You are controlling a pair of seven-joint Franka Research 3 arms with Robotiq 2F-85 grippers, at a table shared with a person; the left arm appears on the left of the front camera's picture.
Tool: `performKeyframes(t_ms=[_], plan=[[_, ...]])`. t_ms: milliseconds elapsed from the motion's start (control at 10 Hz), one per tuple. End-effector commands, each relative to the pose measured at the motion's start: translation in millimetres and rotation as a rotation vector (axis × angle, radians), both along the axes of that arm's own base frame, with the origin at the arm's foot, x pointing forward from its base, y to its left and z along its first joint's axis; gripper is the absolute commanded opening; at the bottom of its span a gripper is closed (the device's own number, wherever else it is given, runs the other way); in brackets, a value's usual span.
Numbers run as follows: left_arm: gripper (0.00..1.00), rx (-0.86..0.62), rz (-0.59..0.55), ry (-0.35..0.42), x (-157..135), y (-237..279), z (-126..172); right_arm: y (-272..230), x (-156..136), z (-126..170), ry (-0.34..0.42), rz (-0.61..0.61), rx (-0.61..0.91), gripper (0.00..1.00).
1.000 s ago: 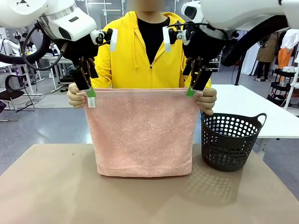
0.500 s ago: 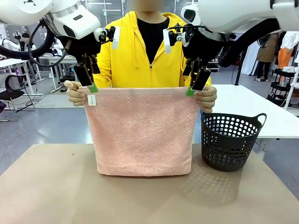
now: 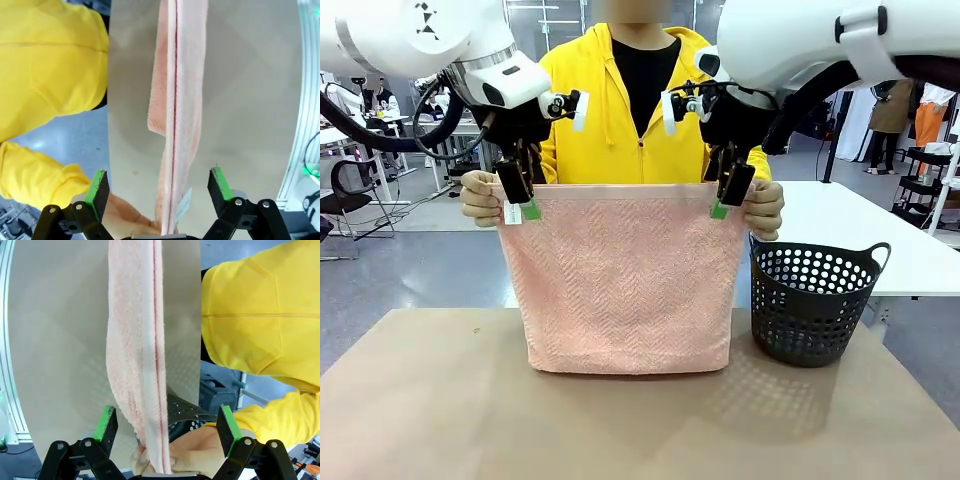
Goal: Fold the towel.
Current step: Release the end of the 100 cm Hotel Towel you were holding and grab the top end of the folded side.
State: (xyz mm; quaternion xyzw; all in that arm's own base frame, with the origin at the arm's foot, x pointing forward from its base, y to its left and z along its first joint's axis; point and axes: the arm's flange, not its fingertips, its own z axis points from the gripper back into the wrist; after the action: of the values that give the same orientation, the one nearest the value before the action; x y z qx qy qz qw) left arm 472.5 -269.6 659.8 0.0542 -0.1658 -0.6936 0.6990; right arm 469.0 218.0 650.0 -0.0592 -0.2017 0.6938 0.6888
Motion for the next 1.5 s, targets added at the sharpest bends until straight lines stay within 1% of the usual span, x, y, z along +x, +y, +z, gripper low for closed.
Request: performKeyframes(t_ms=[0, 100, 200, 300, 400, 500, 700, 800, 900, 1400], plan=[[1.0, -0.021, -0.021, 0.064, 9, 4, 0, -1, 6, -1, 0.035, -0.012, -0.014, 1.0], [1.0, -0.024, -0.017, 0.088, 9, 5, -7, 0, 7, -6, 0.05, -0.01, -0.012, 1.0], [0.81, -0.023, 0.006, 0.103, 11, 7, -14, 1, 9, -10, 0.052, -0.009, -0.014, 0.83], [0.4, -0.023, 0.003, 0.109, 11, 8, -18, 1, 10, -12, 0.049, -0.011, -0.014, 0.57], [0.21, -0.02, 0.009, 0.121, 11, 8, -20, 1, 11, -13, 0.058, -0.031, -0.005, 0.23], [0.0, -0.019, 0.005, 0.122, 10, 9, -22, 2, 10, -13, 0.056, -0.021, -0.006, 0.0], [0.0, -0.022, 0.007, 0.127, 7, 9, -23, 3, 10, -15, 0.058, -0.015, -0.013, 0.0], [0.02, -0.024, 0.025, 0.134, 7, 9, -23, 3, 10, -17, 0.065, -0.019, -0.011, 0.02], [0.0, -0.022, 0.028, 0.134, 6, 10, -24, 3, 9, -17, 0.067, -0.019, -0.01, 0.0], [0.0, -0.025, 0.054, 0.131, 2, 16, -25, 4, 10, -21, 0.071, 0.002, -0.006, 0.0]])
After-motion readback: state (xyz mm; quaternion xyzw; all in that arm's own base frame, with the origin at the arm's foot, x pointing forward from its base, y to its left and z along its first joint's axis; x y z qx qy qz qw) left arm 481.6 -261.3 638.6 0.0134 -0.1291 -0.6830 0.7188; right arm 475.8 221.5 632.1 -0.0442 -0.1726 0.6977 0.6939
